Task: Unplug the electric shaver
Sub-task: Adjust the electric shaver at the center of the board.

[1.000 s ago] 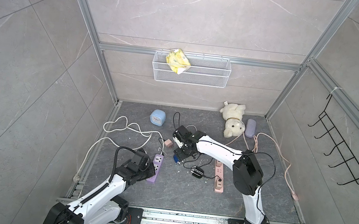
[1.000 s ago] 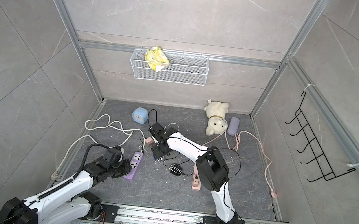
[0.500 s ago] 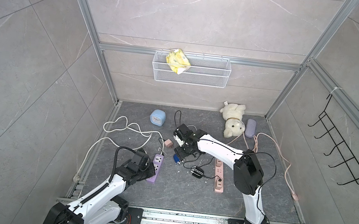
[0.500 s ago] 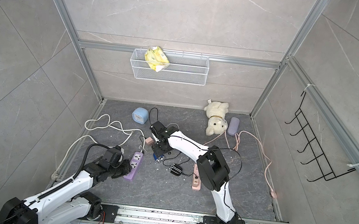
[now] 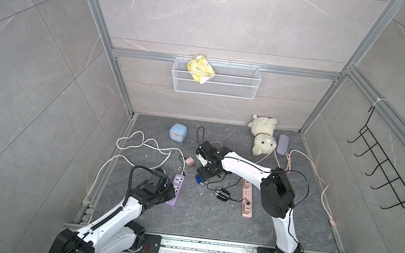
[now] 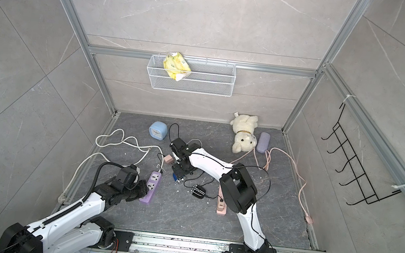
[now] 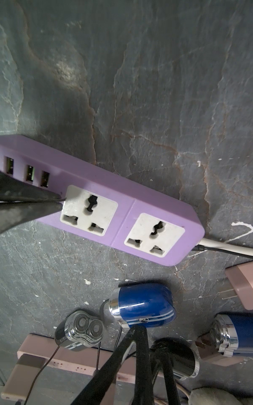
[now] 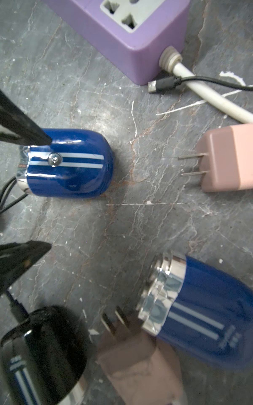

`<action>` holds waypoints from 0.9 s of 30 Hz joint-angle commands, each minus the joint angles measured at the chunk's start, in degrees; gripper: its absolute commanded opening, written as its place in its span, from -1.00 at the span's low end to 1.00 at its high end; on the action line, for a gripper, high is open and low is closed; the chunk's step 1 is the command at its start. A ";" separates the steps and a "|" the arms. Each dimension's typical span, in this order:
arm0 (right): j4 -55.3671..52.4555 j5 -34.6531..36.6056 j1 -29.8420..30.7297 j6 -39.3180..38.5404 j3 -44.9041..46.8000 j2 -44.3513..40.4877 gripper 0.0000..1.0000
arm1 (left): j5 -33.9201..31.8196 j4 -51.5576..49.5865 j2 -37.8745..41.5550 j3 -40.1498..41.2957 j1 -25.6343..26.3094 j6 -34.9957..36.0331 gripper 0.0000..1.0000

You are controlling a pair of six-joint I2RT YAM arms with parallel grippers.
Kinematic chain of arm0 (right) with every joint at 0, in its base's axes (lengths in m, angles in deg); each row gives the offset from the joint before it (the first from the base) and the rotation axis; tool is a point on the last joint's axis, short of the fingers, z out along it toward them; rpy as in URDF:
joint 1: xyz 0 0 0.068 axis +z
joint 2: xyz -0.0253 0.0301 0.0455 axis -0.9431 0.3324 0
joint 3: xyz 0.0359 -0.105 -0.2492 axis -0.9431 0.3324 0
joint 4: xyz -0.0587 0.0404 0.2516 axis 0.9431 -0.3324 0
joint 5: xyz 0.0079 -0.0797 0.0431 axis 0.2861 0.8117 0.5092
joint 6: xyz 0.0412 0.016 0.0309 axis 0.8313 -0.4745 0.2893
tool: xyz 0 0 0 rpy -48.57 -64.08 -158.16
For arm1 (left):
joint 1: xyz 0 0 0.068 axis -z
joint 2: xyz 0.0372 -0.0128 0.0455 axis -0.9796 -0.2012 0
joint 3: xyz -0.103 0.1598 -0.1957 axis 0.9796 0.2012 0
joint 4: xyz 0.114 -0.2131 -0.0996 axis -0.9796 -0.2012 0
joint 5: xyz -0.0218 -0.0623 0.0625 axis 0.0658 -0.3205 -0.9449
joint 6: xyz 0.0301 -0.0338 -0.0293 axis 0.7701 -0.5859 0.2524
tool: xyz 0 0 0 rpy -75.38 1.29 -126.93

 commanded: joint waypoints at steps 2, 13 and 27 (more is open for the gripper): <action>-0.18 -0.60 -0.53 0.41 0.73 1.05 0.40 | 0.33 -0.79 0.05 -2.00 -0.19 1.53 -0.86; 0.36 -1.44 -0.54 0.70 1.72 1.08 0.40 | 0.47 -0.68 -0.11 -1.97 -0.21 1.49 -0.86; 0.19 -0.91 -0.58 0.82 0.76 3.05 0.39 | 0.37 -0.77 0.24 -1.76 -0.19 1.48 -0.86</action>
